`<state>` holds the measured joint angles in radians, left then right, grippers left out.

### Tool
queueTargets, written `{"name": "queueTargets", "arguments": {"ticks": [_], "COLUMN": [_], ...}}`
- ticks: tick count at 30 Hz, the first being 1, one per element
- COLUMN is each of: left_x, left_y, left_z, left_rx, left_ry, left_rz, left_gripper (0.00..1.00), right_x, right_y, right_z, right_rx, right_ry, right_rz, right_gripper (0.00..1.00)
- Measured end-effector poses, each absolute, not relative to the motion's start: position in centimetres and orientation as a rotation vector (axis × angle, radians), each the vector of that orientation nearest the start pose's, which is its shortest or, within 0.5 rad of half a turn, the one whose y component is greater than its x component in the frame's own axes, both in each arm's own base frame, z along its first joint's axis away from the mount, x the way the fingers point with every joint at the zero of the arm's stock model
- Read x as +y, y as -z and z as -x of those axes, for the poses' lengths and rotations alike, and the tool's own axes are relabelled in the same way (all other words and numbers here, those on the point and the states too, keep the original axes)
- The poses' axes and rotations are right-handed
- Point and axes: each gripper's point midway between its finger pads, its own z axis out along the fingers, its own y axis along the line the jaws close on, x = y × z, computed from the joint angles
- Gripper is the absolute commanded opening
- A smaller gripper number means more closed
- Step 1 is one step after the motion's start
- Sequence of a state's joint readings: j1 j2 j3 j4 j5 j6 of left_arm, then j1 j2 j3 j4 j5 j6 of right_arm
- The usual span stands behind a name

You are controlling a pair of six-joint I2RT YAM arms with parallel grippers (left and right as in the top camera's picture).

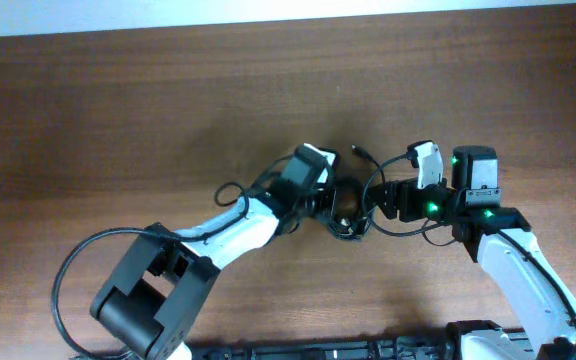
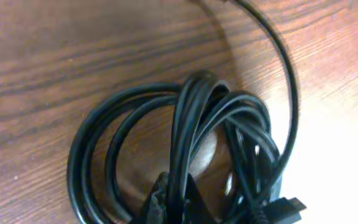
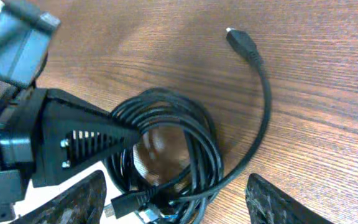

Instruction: Untangle cables

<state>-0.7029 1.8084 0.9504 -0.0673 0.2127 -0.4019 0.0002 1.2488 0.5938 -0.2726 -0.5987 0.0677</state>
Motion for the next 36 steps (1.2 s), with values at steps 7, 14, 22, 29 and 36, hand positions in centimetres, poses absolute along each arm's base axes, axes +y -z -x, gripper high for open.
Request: {"name": "queueTargets", "arguments": {"ticks": [7,14,22,29,36], "left_x": [-31.9,-32.7,-31.5,-32.6,-29.7], "left_y": [-8.0,-9.8,-9.3,-12.5,-12.9], "left_z": [-29.6,-29.9,-33.0,-33.1,-35.4], "left_rx": [2.563,2.477,2.439,2.319,2.337], "left_ry": [1.096,1.230,1.020,1.158,1.183], "left_rz": [-0.536,-0.574,-0.487,-0.528,-0.387], "left_gripper": [0.00,0.00,0.00,0.00,0.00], "right_x": [9.7,9.6,10.5,11.7,12.3], "right_y": [-9.0,-7.6,-7.2,-7.4,-6.9], "right_z": [-29.8,-27.7,-25.1,-24.6,-24.9], "right_rx": [2.412,2.527,2.621,2.600,2.609], "right_ry": [-0.760,-0.784,-0.905,-0.935,-0.827], "right_rz": [0.195,0.150,0.124,0.236,0.311], "right_gripper": [0.43,0.56,0.61,0.58,0.04]}}
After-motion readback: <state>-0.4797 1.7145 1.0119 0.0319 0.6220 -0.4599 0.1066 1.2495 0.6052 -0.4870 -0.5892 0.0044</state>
